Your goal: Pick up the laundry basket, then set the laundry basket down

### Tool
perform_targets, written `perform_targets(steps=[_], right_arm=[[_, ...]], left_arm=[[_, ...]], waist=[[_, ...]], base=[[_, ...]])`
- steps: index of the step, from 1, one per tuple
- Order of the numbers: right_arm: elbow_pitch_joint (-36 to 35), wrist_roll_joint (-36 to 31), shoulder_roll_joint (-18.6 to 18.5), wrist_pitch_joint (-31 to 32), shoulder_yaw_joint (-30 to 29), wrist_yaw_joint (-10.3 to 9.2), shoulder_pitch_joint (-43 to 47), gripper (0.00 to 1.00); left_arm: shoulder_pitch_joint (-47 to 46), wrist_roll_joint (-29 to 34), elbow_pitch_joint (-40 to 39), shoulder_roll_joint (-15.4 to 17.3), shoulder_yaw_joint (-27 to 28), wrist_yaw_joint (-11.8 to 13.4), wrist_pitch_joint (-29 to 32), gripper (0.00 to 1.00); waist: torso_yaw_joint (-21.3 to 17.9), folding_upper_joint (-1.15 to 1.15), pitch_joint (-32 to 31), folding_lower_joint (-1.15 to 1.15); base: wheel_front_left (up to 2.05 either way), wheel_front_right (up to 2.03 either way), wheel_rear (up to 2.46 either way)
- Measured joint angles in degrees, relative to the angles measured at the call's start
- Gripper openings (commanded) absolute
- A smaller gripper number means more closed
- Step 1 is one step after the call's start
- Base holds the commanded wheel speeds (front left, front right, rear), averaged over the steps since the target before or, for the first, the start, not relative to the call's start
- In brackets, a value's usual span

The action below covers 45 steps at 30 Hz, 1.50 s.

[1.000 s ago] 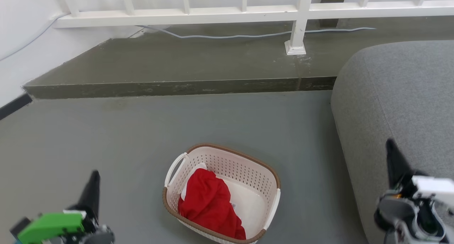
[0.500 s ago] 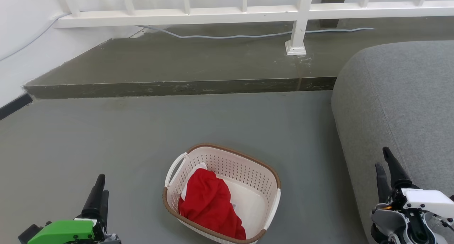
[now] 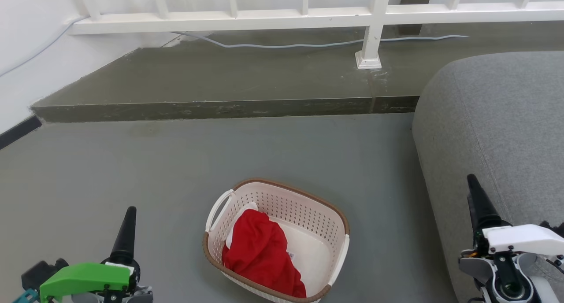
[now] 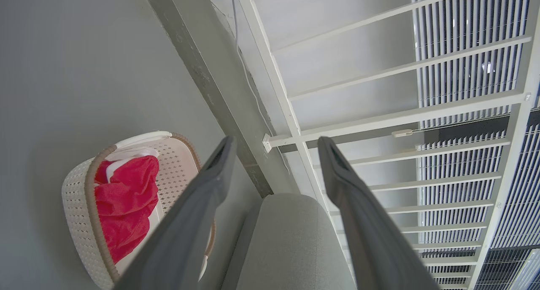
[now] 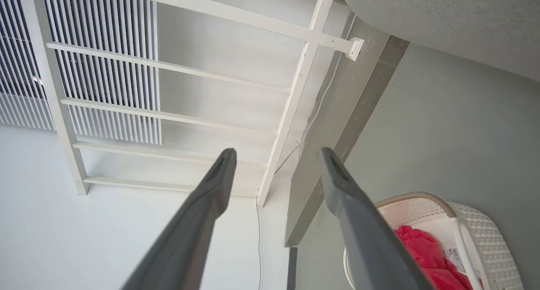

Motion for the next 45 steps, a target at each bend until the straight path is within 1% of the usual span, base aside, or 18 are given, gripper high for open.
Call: perform_targets(steps=[6, 9, 11, 15, 17, 19, 22, 25, 29, 39, 40, 45], right_arm=[[-0.9, -7.0, -0.4, -1.0, 2.1, -1.07, 0.0, 1.0], [-1.3, -10.4, -0.5, -1.6, 3.2, -1.9, 0.0, 1.0], [-1.5, -12.5, -0.5, -2.0, 3.9, -2.04, 0.0, 1.0], [-1.9, -16.6, -0.5, -2.8, 5.1, -2.96, 0.1, 1.0], [-2.1, -18.4, -0.5, -3.0, 5.6, -3.01, 0.2, 1.0], [-2.2, -20.4, -0.5, -3.5, 6.0, -3.77, 0.3, 1.0], [-2.4, -23.2, -0.5, -4.1, 6.8, -4.21, 0.5, 1.0], [-2.8, -25.7, -0.5, -4.6, 7.4, -4.5, 0.5, 1.0], [-3.2, -29.2, -0.5, -5.4, 8.0, -5.41, 0.7, 1.0], [-4.3, -37.9, -0.5, -7.3, 10.0, -6.5, 1.6, 1.0], [-4.5, -39.6, -0.5, -7.7, 10.4, -7.02, 1.6, 1.0], [-5.1, -44.1, -0.5, -8.5, 11.3, -7.94, 1.6, 1.0]], left_arm=[[0.0, 7.2, -1.7, 0.8, -1.0, 0.7, -1.2, 1.0], [0.0, 11.2, -2.2, 1.3, -2.0, 1.1, -1.7, 1.0], [0.0, 13.8, -2.5, 1.4, -2.4, 1.6, -1.9, 1.0], [0.0, 18.4, -3.5, 1.7, -3.7, 2.5, -2.7, 1.0], [0.0, 21.2, -3.8, 2.0, -4.1, 3.0, -3.0, 1.0], [0.1, 23.6, -3.9, 2.3, -4.4, 3.6, -3.4, 1.0], [0.1, 26.9, -4.2, 2.8, -5.4, 4.0, -3.9, 1.0], [0.2, 29.7, -4.8, 2.8, -5.8, 4.5, -4.5, 1.0], [1.0, 33.5, -5.7, 2.8, -6.4, 5.1, -5.4, 1.0], [1.9, 42.7, -7.5, 2.8, -7.8, 6.9, -7.1, 1.0], [2.3, 44.5, -7.6, 2.8, -8.0, 7.2, -7.5, 1.0], [2.4, 49.1, -8.3, 2.8, -9.0, 7.9, -8.5, 1.0]], waist=[[0.1, 0.0, -0.1, 0.0], [0.1, 0.0, -0.1, 0.0], [0.2, 0.0, -0.1, 0.0], [0.2, 0.0, -0.2, 0.0], [0.2, 0.0, -0.3, 0.0], [0.2, 0.0, -0.3, 0.0], [0.2, 0.0, -0.4, 0.0], [0.3, 0.0, -0.5, 0.0], [0.3, 0.0, -0.5, 0.0], [0.3, 0.0, -0.4, 0.0], [0.3, 0.0, -0.4, 0.0], [0.3, 0.0, -0.3, 0.0]], base=[[0.0, 0.0, 0.0], [0.0, 0.0, 0.0], [0.0, 0.0, 0.0], [0.0, 0.0, 0.0], [0.0, 0.0, 0.0], [0.0, 0.0, 0.0], [0.0, 0.0, 0.0], [0.0, 0.0, 0.0], [0.0, 0.0, 0.0], [0.0, 0.0, 0.0], [0.0, 0.0, 0.0], [0.0, 0.0, 0.0]])
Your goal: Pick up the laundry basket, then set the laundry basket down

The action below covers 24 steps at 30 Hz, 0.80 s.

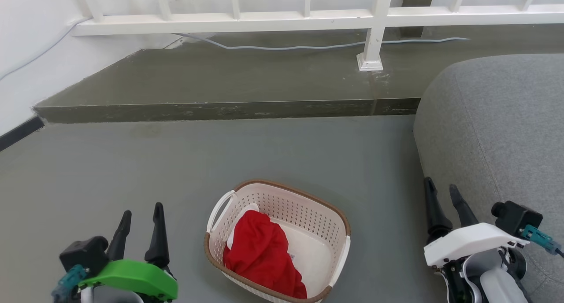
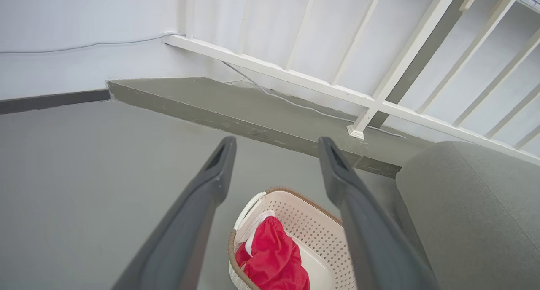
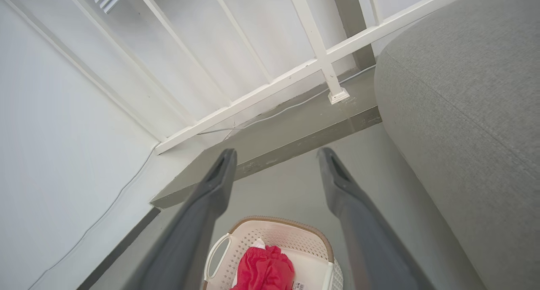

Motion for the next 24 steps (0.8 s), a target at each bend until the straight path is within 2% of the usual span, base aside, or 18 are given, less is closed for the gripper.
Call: perform_targets(steps=[24], right_arm=[[-2.3, -19.4, 0.0, -4.3, 4.1, -3.04, 0.9, 1.0]], left_arm=[[1.7, 18.1, -3.0, 0.0, -2.4, 2.8, -4.4, 1.0]], waist=[[0.1, 0.0, 0.3, 0.0]], base=[[0.0, 0.0, 0.0]])
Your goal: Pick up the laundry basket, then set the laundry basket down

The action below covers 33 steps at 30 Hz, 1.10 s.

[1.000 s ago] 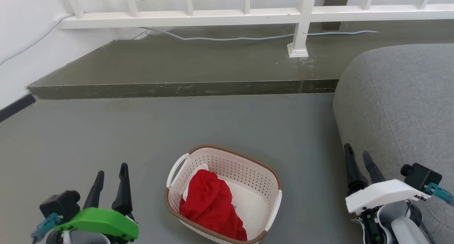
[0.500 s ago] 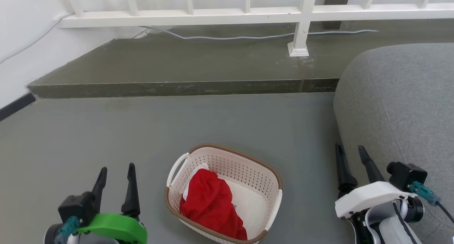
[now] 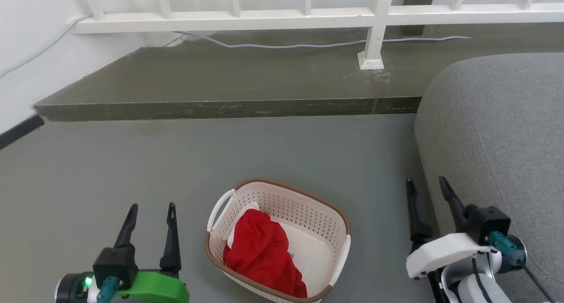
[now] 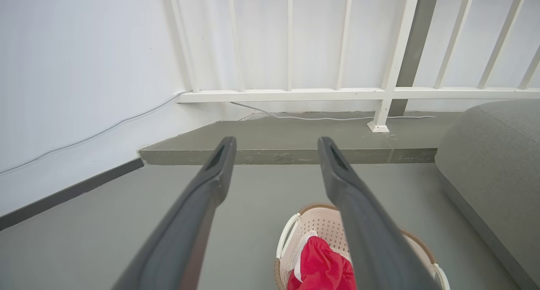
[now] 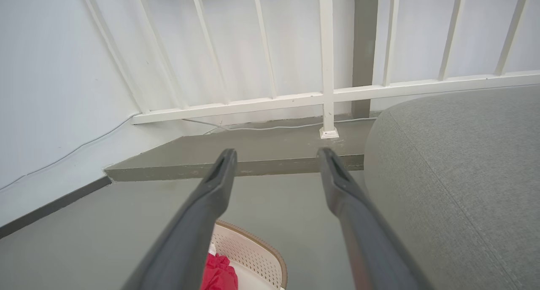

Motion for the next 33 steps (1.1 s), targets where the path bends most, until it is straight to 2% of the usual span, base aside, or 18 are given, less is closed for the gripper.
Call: perform_targets(steps=[10, 33], right_arm=[[-1.0, -7.9, 0.0, -2.0, 1.8, -1.41, 0.2, 1.0], [-1.0, -8.2, 0.0, -2.0, 1.7, -1.42, 0.3, 1.0]], left_arm=[[1.0, 6.5, -1.0, 0.0, -1.0, 0.8, -1.6, 1.0], [1.7, 5.6, -0.1, -0.3, 0.2, 0.8, -1.6, 1.0]], waist=[[0.0, 0.0, -0.1, 0.0], [0.1, 0.0, -0.3, 0.0]], base=[[0.0, 0.0, 0.0], [0.0, 0.0, 0.0]])
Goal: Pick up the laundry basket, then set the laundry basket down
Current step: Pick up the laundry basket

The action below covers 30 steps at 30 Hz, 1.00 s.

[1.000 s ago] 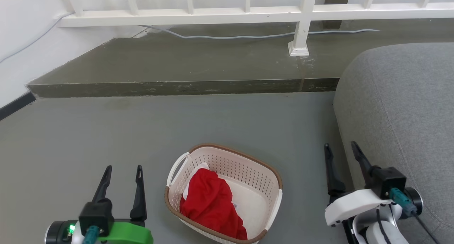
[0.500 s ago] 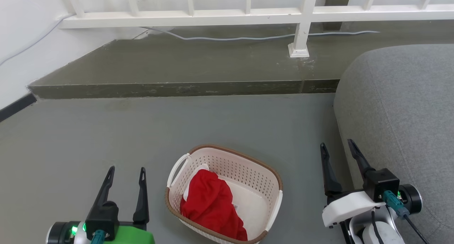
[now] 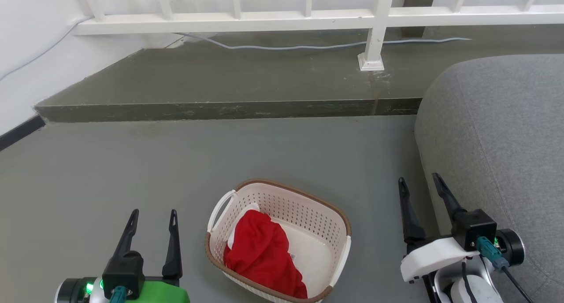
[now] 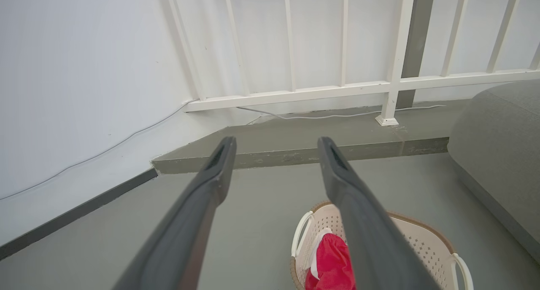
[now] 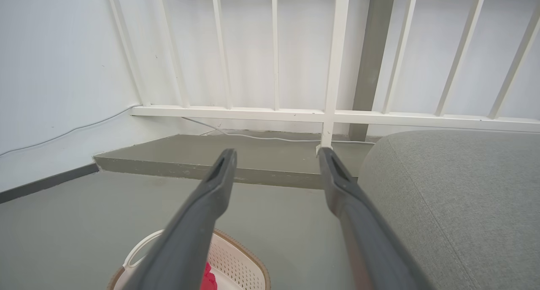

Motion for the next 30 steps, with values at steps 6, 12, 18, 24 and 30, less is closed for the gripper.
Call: perform_targets(steps=[6, 12, 18, 24, 30], right_arm=[[0.0, 0.0, 0.0, 0.0, -0.2, 0.0, 0.0, 1.0], [-0.4, 0.0, 0.0, 0.0, -0.3, -0.01, 0.1, 1.0], [-1.2, 0.1, 0.0, 0.0, -0.5, -0.01, 0.1, 1.0], [-2.5, 1.1, 0.0, 0.0, -1.0, -0.04, -0.2, 1.0], [-3.3, 2.0, 0.0, 0.0, -1.5, -0.05, -3.9, 1.0]], left_arm=[[0.0, 0.0, 0.0, 0.0, 0.1, 0.0, 0.0, 1.0], [0.0, 0.0, -0.1, -0.1, 0.3, -0.1, 0.0, 1.0], [0.0, 0.0, -0.9, -0.2, 0.7, -0.1, 0.0, 1.0], [-0.3, 0.0, -1.3, -0.2, 0.7, -0.5, 0.0, 1.0], [-3.5, 0.0, 0.5, -0.5, 1.5, -0.8, -0.2, 1.0]], waist=[[0.0, 0.0, 0.2, 0.0], [0.0, 0.0, 0.9, 0.0], [-0.1, 0.0, 2.8, 0.0], [-0.2, 0.0, 5.7, 0.0], [-0.3, 0.0, 10.5, 0.0]], base=[[0.0, 0.0, 0.0], [0.0, 0.0, 0.0], [0.0, 0.0, 0.0], [0.0, 0.0, 0.0], [0.0, 0.0, 0.0]])
